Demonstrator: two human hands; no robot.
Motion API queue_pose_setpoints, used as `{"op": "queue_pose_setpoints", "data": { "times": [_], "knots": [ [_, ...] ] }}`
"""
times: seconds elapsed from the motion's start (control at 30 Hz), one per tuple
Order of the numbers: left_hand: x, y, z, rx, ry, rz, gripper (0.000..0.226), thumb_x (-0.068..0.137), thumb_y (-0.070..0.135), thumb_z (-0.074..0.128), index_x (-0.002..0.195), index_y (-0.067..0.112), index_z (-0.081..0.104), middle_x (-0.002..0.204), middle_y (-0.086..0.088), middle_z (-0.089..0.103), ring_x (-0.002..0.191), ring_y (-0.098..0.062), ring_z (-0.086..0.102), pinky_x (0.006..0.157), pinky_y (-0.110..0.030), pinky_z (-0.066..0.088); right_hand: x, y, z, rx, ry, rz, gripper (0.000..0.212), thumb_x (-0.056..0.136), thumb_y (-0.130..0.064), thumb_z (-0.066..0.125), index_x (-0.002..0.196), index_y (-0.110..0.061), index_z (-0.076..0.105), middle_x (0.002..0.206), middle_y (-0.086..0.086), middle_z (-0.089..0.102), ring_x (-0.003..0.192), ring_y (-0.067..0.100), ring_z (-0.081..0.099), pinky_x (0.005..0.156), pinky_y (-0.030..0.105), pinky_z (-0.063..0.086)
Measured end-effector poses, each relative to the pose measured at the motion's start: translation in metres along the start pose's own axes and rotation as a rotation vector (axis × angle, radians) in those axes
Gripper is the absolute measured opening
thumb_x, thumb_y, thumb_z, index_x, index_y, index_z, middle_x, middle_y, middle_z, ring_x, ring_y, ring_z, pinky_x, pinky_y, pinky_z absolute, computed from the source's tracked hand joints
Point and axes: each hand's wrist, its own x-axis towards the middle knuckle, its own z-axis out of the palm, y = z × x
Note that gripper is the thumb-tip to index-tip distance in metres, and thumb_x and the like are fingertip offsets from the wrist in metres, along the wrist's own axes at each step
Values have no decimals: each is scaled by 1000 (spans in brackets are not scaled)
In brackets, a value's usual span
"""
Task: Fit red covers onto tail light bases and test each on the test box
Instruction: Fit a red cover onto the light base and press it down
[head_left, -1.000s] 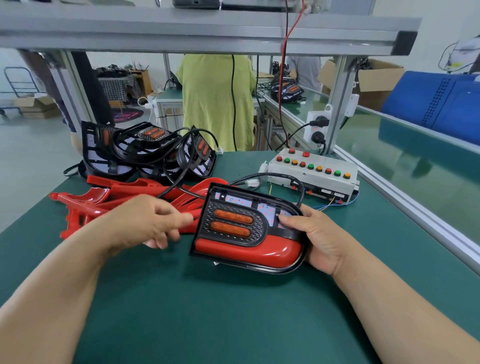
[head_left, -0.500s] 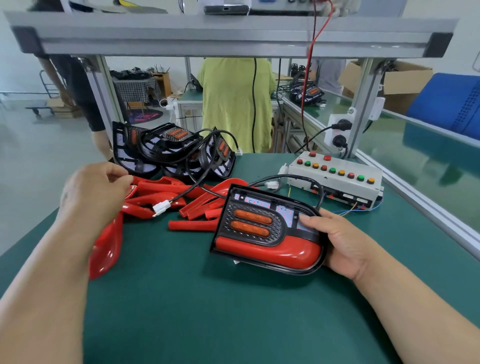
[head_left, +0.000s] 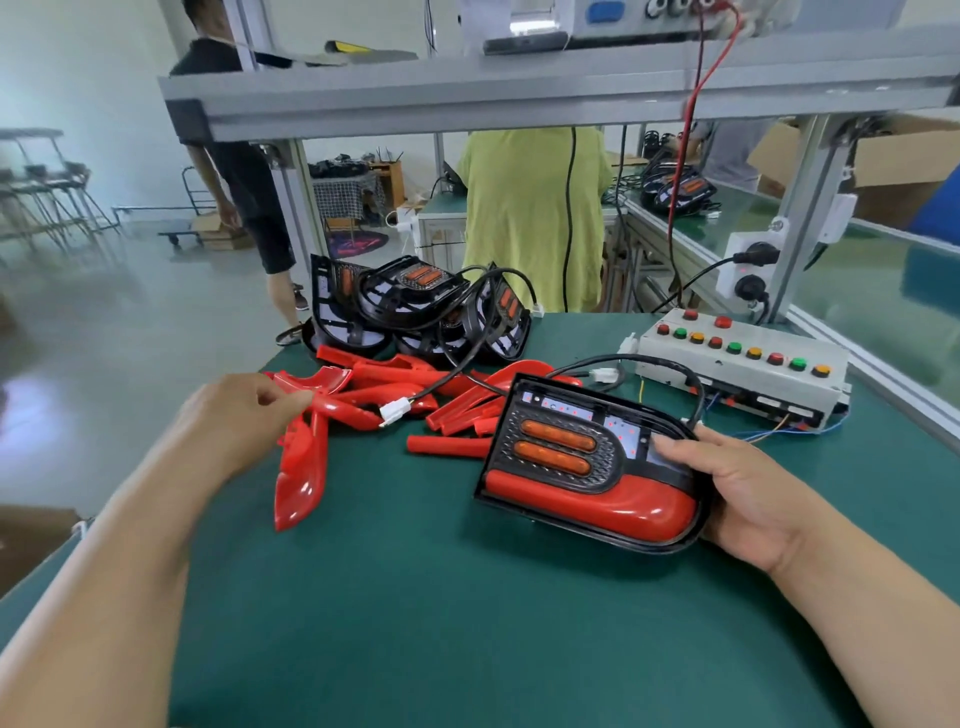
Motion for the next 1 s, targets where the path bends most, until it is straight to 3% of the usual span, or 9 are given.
{"op": "queue_pose_setpoints", "data": {
  "times": [0.1,0.17,0.27,0.4,0.47,0.57,0.83,0.93,1.0],
  "knots": [
    [-8,-1,1,198,-168,-59,53,78,64,68,67,15,50,58,-6,59,61,-33,63,62,-34,45,-1,0,1,7,-19,-13,19,70,-12,67,81,-22,80,94,8,77,74,20,74,58,34,60],
    [-14,0,5,213,-242,-86,53,73,54,80,96,15,54,76,-6,67,68,-29,69,71,-37,55,-1,0,2,12,-31,-21,19,70,-11,67,79,-22,81,94,9,77,74,21,75,58,35,60],
    [-19,7,9,152,-317,-69,68,72,35,85,127,24,45,88,-3,62,56,-17,67,58,-29,51,-2,0,2,18,-40,-28,21,77,-9,66,78,-23,81,94,8,77,74,21,75,58,34,60],
    [-19,28,12,-175,-250,-58,38,78,22,79,112,24,60,82,-6,64,39,-7,58,38,-19,42,0,1,0,14,-36,-27,24,88,-6,60,87,-19,80,97,9,77,77,22,75,58,33,59],
    [-19,46,17,-359,-237,-69,28,81,24,78,105,24,65,85,-4,68,49,-12,64,45,-22,50,0,1,-1,14,-44,-33,26,89,-6,60,84,-22,80,96,8,77,76,21,75,57,32,58],
    [-18,72,32,-470,-290,-61,20,84,30,76,99,20,67,56,4,67,43,-9,59,44,-19,46,-1,1,-2,15,-59,-42,33,90,-6,59,76,-27,80,92,5,77,74,18,74,56,31,58],
    [-11,90,70,-336,-317,-31,13,93,18,68,90,6,70,74,-13,71,45,-7,63,44,-17,51,2,2,-2,50,-58,-56,37,90,-2,58,74,-27,81,91,6,77,74,18,74,58,31,58],
    [-6,82,68,-232,-351,66,16,97,4,56,110,6,66,76,-11,71,50,-8,65,49,-19,51,4,2,-3,48,-69,-62,37,91,-2,57,76,-25,81,92,6,77,75,19,75,59,31,59],
    [-1,77,63,-56,-393,177,26,97,9,59,122,13,64,73,-3,70,64,-10,66,64,-25,49,5,2,-4,51,-62,-66,32,89,-2,58,80,-22,81,95,9,77,77,21,75,62,33,60]
  ]
}}
